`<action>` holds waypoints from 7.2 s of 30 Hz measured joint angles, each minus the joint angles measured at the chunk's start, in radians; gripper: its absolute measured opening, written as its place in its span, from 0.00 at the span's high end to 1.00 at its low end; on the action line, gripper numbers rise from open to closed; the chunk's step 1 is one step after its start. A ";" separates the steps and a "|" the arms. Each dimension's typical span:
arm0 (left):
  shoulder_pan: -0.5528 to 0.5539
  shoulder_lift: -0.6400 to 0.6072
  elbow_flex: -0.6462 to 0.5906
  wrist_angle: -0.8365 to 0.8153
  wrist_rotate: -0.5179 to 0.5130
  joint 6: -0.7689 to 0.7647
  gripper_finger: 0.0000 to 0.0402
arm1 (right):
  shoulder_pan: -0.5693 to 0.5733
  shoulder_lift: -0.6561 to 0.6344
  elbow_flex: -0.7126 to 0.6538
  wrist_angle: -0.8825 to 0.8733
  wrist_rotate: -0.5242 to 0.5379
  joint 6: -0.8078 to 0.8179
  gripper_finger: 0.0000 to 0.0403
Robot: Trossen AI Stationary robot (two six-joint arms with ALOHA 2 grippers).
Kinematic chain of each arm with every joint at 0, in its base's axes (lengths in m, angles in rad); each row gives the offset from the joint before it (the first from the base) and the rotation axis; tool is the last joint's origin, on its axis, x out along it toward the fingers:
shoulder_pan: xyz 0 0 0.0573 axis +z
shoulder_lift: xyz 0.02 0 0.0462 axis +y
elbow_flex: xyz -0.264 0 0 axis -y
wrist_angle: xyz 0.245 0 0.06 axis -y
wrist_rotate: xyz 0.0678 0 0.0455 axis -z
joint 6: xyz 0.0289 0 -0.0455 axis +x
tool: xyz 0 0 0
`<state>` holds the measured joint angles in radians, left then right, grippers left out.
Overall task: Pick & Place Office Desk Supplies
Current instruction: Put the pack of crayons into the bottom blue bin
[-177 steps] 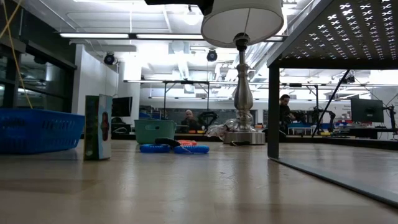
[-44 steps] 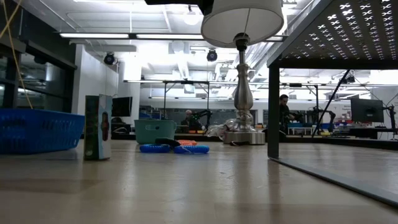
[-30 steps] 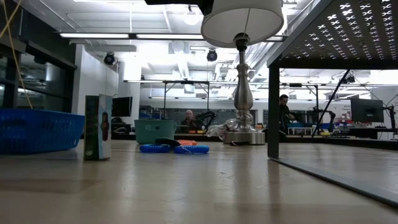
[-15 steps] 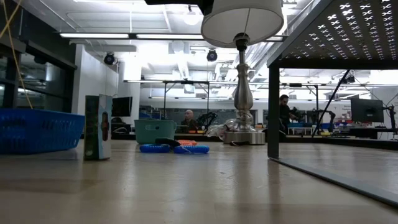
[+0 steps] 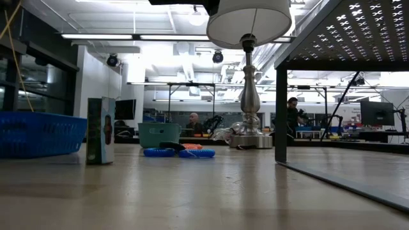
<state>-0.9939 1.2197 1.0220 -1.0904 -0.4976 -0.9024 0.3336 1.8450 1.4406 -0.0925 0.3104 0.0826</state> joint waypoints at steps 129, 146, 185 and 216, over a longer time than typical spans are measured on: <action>0.991 -0.299 -0.246 0.478 0.599 1.180 0.64 | 0.000 0.000 0.000 0.000 0.000 0.000 0.83; 0.935 -0.130 -0.212 0.535 0.746 1.348 0.64 | 0.000 0.000 0.000 0.000 0.000 0.000 0.83; 0.877 -0.023 -0.212 0.572 0.702 1.461 0.45 | 0.000 0.000 0.000 0.000 0.000 0.000 0.83; 0.837 0.106 -0.213 0.623 0.696 1.561 0.44 | 0.000 0.000 0.000 0.008 0.000 0.000 0.83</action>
<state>-0.1574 1.3258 0.8085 -0.4679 0.1981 0.6589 0.3336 1.8450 1.4406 -0.0842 0.3107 0.0827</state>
